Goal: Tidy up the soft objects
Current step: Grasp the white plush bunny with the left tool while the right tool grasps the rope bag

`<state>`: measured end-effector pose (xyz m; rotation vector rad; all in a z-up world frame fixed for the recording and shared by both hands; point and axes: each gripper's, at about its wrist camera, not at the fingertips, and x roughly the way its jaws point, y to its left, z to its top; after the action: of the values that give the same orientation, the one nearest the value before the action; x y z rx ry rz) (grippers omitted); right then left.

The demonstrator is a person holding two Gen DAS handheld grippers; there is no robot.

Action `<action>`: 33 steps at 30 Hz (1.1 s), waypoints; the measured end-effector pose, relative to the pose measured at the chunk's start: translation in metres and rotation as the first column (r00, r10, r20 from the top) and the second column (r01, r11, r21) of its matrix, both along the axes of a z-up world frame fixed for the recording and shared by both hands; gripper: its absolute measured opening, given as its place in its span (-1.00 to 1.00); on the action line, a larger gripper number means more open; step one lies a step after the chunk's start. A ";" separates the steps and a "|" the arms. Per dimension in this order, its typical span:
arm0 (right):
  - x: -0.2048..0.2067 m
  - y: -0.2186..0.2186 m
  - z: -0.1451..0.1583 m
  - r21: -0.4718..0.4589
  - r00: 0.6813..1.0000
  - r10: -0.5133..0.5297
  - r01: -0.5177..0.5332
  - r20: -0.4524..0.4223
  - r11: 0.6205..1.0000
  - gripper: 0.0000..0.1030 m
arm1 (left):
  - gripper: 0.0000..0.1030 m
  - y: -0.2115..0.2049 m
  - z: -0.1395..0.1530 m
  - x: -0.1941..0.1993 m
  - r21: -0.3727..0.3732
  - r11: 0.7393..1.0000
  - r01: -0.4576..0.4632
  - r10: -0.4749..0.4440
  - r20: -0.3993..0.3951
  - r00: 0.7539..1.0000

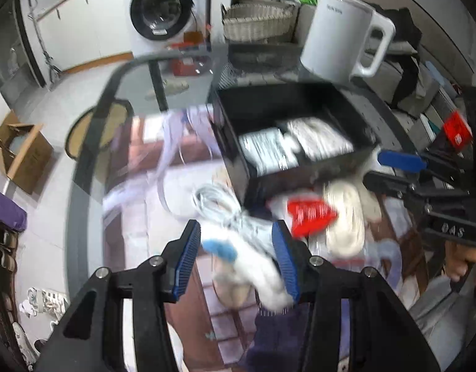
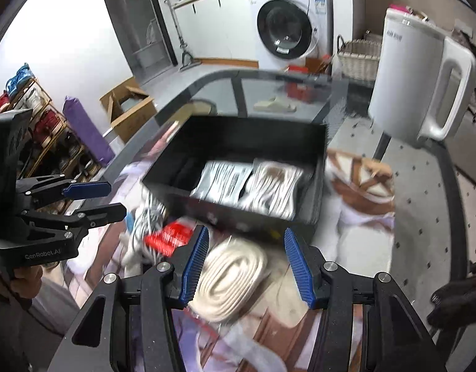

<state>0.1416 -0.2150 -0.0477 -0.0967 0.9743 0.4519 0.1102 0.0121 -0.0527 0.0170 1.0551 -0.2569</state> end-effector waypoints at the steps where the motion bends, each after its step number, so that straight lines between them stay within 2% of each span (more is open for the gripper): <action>1: -0.002 0.001 -0.004 -0.005 1.000 -0.001 0.001 -0.010 1.000 0.02 | -0.07 0.000 -0.005 -0.002 -0.003 1.000 0.008 -0.008 -0.020 1.000; 5: -0.004 0.009 -0.028 -0.016 0.996 0.001 -0.002 -0.086 1.000 0.02 | -0.07 0.002 -0.022 -0.007 -0.025 1.000 0.013 -0.015 -0.088 0.996; 8: -0.002 0.013 -0.039 -0.031 0.994 -0.008 0.005 -0.109 1.000 0.02 | -0.07 -0.001 -0.033 -0.009 -0.038 0.999 0.016 -0.021 -0.127 0.992; 13: -0.002 0.020 -0.050 -0.057 0.993 -0.027 0.021 -0.113 0.998 0.06 | -0.07 -0.007 -0.037 -0.011 -0.033 0.999 0.019 -0.023 -0.123 0.992; 18: -0.001 0.028 -0.061 -0.093 0.993 -0.031 0.020 -0.117 0.995 0.40 | -0.04 -0.016 -0.040 -0.009 -0.002 0.999 0.038 -0.038 -0.121 0.992; 25: -0.003 0.027 -0.069 -0.099 0.990 -0.003 -0.011 -0.139 0.995 0.43 | -0.01 -0.024 -0.039 -0.009 0.027 0.997 0.069 -0.066 -0.114 0.991; 28: -0.005 0.023 -0.068 -0.113 0.990 0.017 -0.033 -0.140 0.993 0.44 | 0.12 -0.026 -0.040 -0.009 0.035 0.996 0.078 -0.074 -0.112 0.991; 30: -0.008 0.021 -0.068 -0.126 0.990 0.027 -0.045 -0.138 0.991 0.44 | 0.29 -0.025 -0.043 -0.008 0.031 0.997 0.075 -0.070 -0.128 0.989; 33: -0.013 0.012 -0.067 -0.155 0.990 0.031 -0.052 -0.135 0.987 0.44 | 0.31 -0.025 -0.053 -0.007 -0.002 0.998 0.066 -0.065 -0.183 0.981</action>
<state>0.1290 -0.2029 -0.1149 -0.2330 1.1394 0.4233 0.1030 -0.0128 -0.1061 0.0323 1.2393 -0.3202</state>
